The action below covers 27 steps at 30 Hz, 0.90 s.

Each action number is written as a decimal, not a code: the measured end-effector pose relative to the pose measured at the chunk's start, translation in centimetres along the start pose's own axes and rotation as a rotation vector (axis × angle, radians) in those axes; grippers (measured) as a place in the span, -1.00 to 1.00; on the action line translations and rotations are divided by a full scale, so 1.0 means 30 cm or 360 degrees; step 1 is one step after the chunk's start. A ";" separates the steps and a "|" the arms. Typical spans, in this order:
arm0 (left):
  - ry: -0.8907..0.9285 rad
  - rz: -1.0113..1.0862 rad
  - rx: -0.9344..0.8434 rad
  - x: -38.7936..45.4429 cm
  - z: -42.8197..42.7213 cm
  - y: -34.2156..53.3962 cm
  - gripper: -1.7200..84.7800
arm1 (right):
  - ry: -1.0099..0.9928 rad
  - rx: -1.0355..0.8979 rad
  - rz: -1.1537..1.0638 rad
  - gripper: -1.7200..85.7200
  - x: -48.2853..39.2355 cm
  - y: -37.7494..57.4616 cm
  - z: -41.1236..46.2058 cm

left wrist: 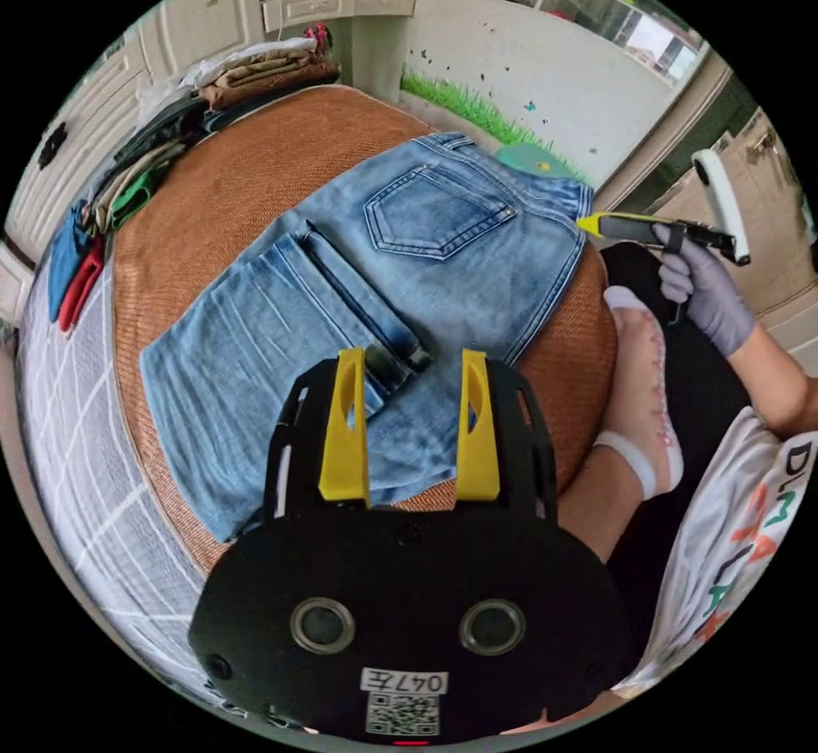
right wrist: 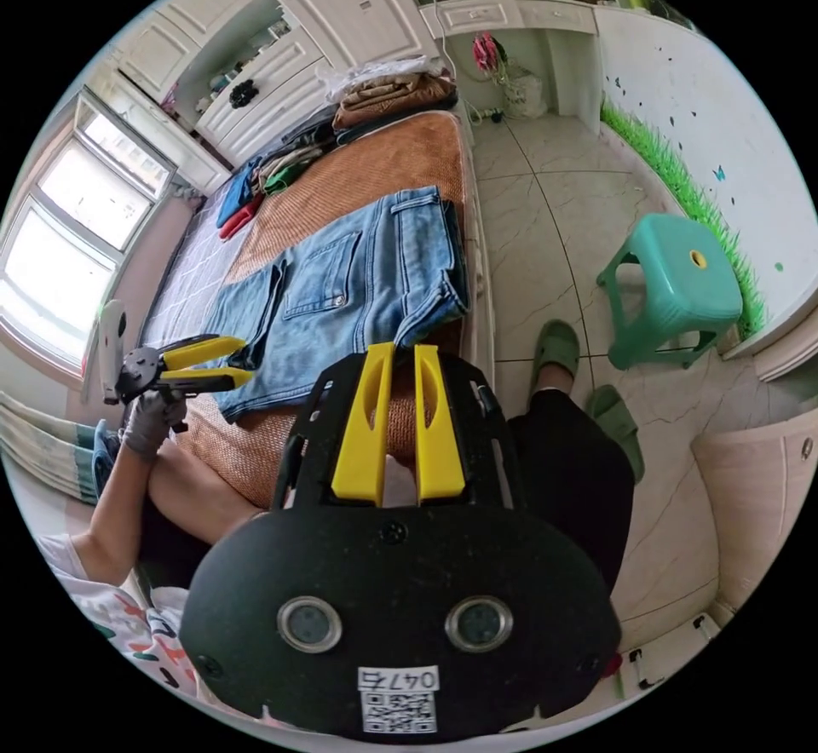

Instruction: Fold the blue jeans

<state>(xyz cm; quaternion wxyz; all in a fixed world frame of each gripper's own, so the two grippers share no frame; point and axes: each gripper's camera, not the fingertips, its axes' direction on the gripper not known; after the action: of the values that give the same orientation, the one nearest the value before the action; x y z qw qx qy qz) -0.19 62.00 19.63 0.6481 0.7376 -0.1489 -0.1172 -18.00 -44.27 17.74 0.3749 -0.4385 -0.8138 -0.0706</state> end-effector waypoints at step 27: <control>-0.0503 -0.1700 0.0016 -0.936 -0.182 0.874 -0.73 | -0.0101 -0.0048 0.0022 -0.95 0.159 -0.175 0.077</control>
<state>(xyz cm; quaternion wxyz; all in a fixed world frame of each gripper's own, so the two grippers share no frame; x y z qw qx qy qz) -26.04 74.45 45.78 0.4648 0.6871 0.1497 -0.5381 -24.89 -43.28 20.45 0.3427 -0.4518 -0.8210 -0.0665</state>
